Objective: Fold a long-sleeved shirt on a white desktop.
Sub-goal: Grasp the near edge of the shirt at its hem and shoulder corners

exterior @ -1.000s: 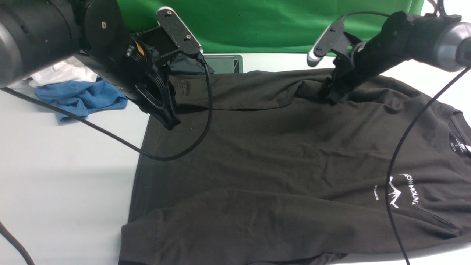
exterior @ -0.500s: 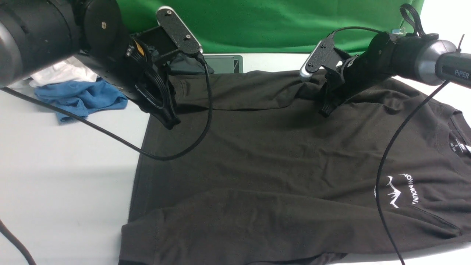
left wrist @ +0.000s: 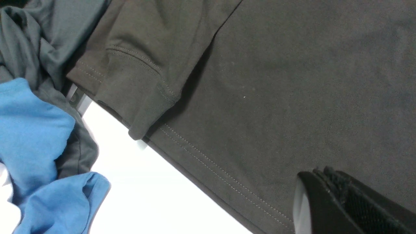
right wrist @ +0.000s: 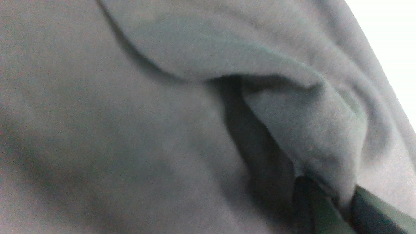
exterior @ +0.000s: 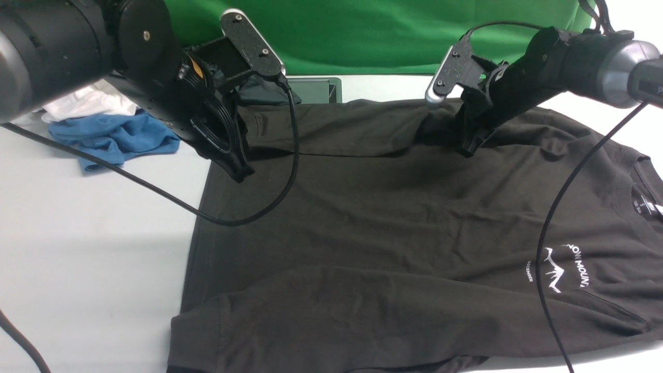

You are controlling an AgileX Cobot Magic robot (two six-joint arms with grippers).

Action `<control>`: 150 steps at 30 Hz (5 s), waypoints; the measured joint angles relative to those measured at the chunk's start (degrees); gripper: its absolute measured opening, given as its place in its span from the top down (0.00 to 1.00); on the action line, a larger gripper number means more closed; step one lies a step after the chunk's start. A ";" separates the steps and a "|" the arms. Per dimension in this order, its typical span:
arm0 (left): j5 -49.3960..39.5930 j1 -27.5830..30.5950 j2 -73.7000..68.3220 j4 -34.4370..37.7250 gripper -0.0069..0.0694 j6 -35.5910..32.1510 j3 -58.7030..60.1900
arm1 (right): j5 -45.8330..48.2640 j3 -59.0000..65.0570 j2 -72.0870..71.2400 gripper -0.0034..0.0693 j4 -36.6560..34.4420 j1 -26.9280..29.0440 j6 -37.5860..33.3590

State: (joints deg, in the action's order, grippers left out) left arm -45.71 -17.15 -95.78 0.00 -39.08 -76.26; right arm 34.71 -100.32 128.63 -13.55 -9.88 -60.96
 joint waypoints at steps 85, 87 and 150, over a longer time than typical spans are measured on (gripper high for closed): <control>23.05 -15.98 18.43 8.74 0.64 -16.42 51.70 | 13.36 46.77 -64.40 0.90 0.66 -10.83 39.26; 19.37 -15.98 19.28 7.64 0.80 -16.39 51.32 | 14.60 46.77 -64.40 0.89 1.52 -10.83 40.50; -16.95 -15.98 34.47 6.16 0.88 -5.11 37.98 | 22.04 71.19 -66.16 0.80 13.55 22.22 77.06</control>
State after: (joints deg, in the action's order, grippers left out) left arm -62.66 -33.13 -61.31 6.17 -44.19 -38.28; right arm 56.75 -29.13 62.47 0.00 12.33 16.10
